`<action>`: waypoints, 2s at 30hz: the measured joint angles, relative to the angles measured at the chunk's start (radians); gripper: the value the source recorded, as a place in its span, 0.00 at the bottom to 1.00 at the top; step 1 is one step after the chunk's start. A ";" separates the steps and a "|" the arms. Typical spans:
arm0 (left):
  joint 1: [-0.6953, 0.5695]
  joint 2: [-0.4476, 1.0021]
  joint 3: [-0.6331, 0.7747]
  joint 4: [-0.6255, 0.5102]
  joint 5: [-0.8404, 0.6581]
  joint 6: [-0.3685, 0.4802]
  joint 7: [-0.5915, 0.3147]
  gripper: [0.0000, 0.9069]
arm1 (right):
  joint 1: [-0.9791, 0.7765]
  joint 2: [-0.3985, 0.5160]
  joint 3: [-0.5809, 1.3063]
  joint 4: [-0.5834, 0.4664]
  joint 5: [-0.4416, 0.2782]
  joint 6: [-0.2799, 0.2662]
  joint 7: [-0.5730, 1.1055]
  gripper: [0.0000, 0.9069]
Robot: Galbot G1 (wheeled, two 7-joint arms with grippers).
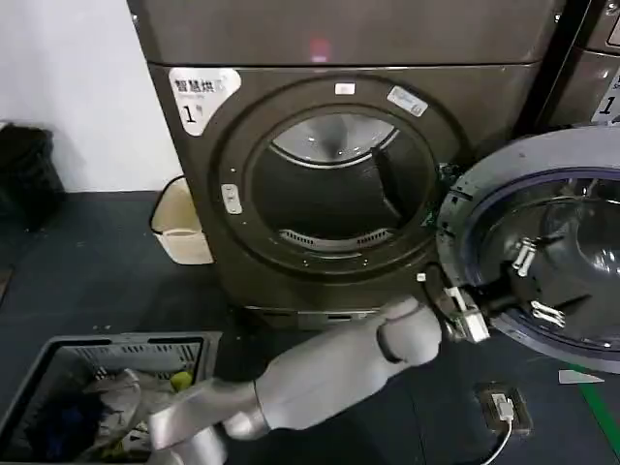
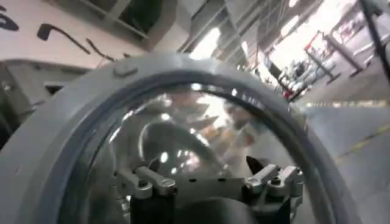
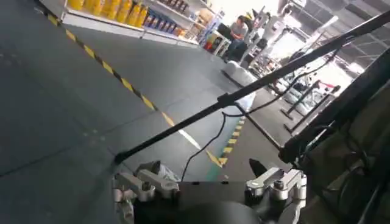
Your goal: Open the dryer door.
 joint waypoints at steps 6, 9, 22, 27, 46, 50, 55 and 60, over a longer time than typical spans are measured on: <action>0.034 0.234 -0.002 -0.179 -0.043 -0.002 0.006 1.00 | 0.010 -0.002 -0.007 0.003 0.008 0.003 0.000 1.00; 0.071 0.352 -0.016 -0.275 -0.040 -0.012 0.006 1.00 | 0.013 -0.004 -0.009 0.004 0.012 0.006 -0.001 1.00; 0.451 0.801 -0.252 -0.549 -0.028 -0.100 -0.073 1.00 | 0.028 -0.021 -0.028 -0.003 0.031 0.017 -0.008 1.00; 0.682 0.946 -0.433 -0.584 -0.125 -0.016 -0.181 1.00 | 0.038 -0.024 -0.042 0.000 0.037 0.019 -0.008 1.00; 0.917 1.172 -0.606 -0.613 -0.789 0.472 -0.532 1.00 | 0.081 -0.064 -0.063 -0.057 0.002 0.011 -0.045 1.00; 0.917 1.204 -0.635 -0.633 -0.879 0.560 -0.569 1.00 | 0.089 -0.068 -0.070 -0.056 0.002 0.006 -0.056 1.00; 0.918 1.258 -0.690 -0.645 -1.025 0.679 -0.617 1.00 | 0.102 -0.068 -0.082 -0.046 -0.014 0.006 -0.062 1.00; 0.899 1.271 -0.738 -0.656 -1.205 0.824 -0.702 1.00 | 0.118 -0.066 -0.101 -0.027 -0.015 0.002 -0.063 1.00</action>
